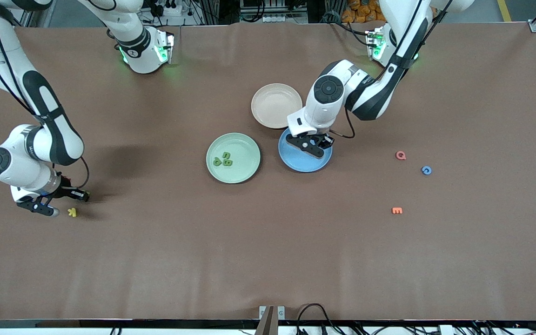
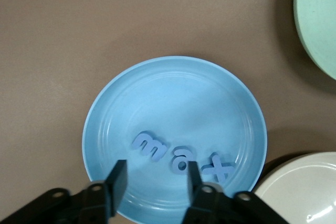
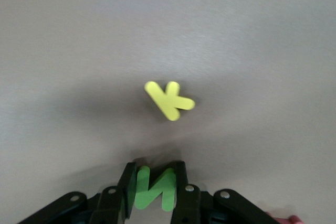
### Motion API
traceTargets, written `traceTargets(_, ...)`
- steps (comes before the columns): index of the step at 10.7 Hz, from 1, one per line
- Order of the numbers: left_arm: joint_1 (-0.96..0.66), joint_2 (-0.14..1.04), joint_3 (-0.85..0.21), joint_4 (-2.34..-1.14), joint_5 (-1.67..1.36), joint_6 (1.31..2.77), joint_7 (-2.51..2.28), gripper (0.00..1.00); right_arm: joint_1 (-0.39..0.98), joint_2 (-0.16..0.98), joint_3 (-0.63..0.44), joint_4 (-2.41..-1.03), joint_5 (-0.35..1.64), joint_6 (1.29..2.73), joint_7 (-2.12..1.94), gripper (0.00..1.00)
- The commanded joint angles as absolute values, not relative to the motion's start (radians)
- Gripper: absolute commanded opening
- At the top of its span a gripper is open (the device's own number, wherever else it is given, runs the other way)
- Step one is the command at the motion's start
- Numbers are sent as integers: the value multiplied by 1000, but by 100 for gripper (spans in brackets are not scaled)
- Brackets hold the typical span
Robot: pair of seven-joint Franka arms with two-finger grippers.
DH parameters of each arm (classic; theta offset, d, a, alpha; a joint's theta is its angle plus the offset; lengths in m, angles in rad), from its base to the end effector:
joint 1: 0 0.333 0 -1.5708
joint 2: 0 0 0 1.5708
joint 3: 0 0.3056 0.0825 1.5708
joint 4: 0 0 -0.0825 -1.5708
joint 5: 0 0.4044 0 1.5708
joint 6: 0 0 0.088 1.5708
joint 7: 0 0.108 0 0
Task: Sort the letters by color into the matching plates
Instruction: 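Release blue E on the blue plate while the right gripper lifts green N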
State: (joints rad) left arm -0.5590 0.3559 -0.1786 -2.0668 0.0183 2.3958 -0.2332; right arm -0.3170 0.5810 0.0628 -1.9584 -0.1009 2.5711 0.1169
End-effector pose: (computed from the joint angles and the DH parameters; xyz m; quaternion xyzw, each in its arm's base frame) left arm 0.4428 -0.4016 0.2337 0.9676 -0.2510 -0.0209 0.0171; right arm 0.6055 -0.1559 0.1522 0.9887 -0.1484 0.0162 0.0119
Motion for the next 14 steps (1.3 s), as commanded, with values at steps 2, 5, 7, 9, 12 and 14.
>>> traceTargets(2, -554, 336, -158, -2025, 12, 2274, -219, 100, -319, 543, 133, -1957, -115, 2513, 217, 3)
traceTargets(5, -551, 327, -134, -2026, 14, 2252, -215, 100, -241, 520, 153, -1959, -115, 2450, 357, 3)
traceTargets(7, -535, 321, -114, -2025, 15, 2237, -184, 100, -175, 499, 161, -1967, -114, 2418, 426, 3)
traceTargets(9, -523, 319, -63, -2025, 15, 2237, -140, 100, -83, 486, 160, -1965, -110, 2392, 507, 4)
traceTargets(12, -522, 305, -11, -2026, 15, 2226, -124, 100, 44, 471, 160, -1967, -106, 2387, 630, 4)
traceTargets(14, -494, 301, 17, -2025, 12, 2226, -101, 100, 131, 462, 160, -1965, -103, 2364, 698, 4)
